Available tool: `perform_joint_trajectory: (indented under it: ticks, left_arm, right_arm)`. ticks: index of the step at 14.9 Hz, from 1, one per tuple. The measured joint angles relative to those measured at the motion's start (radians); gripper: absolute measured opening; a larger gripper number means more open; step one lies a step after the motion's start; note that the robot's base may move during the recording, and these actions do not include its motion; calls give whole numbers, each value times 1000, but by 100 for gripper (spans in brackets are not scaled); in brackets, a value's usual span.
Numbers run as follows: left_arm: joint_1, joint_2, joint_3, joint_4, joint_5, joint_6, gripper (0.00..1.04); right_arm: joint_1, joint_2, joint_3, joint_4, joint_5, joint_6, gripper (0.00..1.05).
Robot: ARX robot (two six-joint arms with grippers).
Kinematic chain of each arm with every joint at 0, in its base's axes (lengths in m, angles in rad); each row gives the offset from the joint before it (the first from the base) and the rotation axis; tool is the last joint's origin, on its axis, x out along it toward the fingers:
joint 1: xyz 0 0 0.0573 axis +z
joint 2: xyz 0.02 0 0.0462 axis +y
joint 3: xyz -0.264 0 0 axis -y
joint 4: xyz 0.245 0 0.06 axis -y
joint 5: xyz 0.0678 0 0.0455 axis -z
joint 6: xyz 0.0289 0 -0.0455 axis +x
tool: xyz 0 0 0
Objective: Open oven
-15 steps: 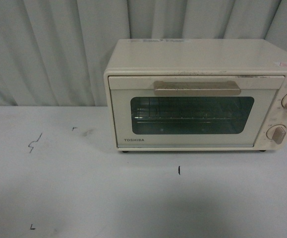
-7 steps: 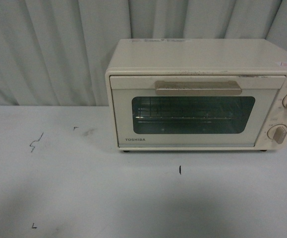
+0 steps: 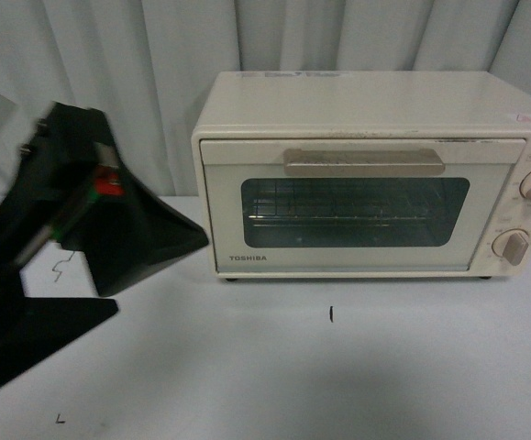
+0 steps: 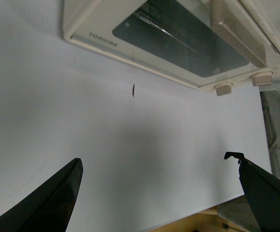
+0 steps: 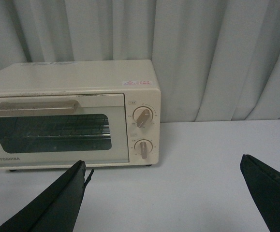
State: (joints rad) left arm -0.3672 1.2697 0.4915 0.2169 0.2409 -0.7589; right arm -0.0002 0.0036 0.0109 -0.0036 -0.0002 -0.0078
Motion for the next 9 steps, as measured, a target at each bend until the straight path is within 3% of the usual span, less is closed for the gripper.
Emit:
perform_joint_trajectory:
  ticks: [9]
  left_arm:
    - [-114, 594, 175, 288, 27, -379, 98]
  right_arm:
    - [0, 0, 0, 0, 0, 0, 98]
